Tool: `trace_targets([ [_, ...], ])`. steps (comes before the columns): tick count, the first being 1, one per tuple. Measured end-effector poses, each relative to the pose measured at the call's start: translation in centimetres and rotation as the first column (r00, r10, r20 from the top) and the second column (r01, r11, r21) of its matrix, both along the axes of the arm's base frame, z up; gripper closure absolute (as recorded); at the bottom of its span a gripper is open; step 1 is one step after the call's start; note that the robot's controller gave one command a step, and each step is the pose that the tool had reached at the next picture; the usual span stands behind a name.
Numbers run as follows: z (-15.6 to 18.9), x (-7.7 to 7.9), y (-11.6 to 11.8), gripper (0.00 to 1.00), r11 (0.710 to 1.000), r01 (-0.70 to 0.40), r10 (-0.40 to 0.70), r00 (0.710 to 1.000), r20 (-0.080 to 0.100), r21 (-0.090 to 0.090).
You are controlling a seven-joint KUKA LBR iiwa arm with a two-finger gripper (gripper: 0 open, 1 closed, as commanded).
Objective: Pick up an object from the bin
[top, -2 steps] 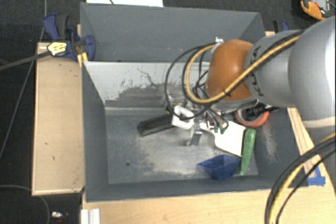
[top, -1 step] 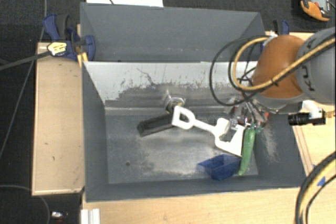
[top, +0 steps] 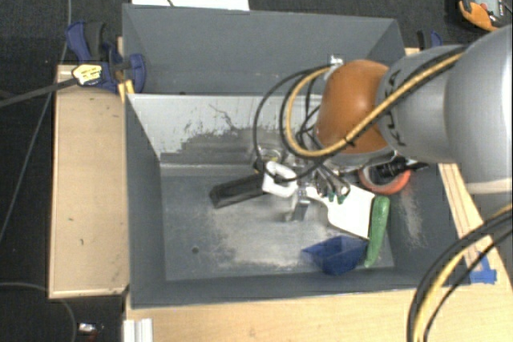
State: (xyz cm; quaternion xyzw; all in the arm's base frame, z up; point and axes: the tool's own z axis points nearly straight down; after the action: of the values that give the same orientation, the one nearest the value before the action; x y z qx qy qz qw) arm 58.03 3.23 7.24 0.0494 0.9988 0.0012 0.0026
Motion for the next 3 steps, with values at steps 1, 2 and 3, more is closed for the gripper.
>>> trace_targets([
  [1, -0.2, -2.2, 0.3, 0.0, 0.893, 0.451, -0.451, 0.893, 0.014, 0.002],
  [2, 0.1, 0.1, -0.1, 1.0, 1.0, 0.023, -0.023, 1.0, 0.006, -0.001],
  [3, 0.1, 0.1, -0.1, 1.0, 1.0, 0.022, -0.022, 1.0, 0.006, -0.001],
])
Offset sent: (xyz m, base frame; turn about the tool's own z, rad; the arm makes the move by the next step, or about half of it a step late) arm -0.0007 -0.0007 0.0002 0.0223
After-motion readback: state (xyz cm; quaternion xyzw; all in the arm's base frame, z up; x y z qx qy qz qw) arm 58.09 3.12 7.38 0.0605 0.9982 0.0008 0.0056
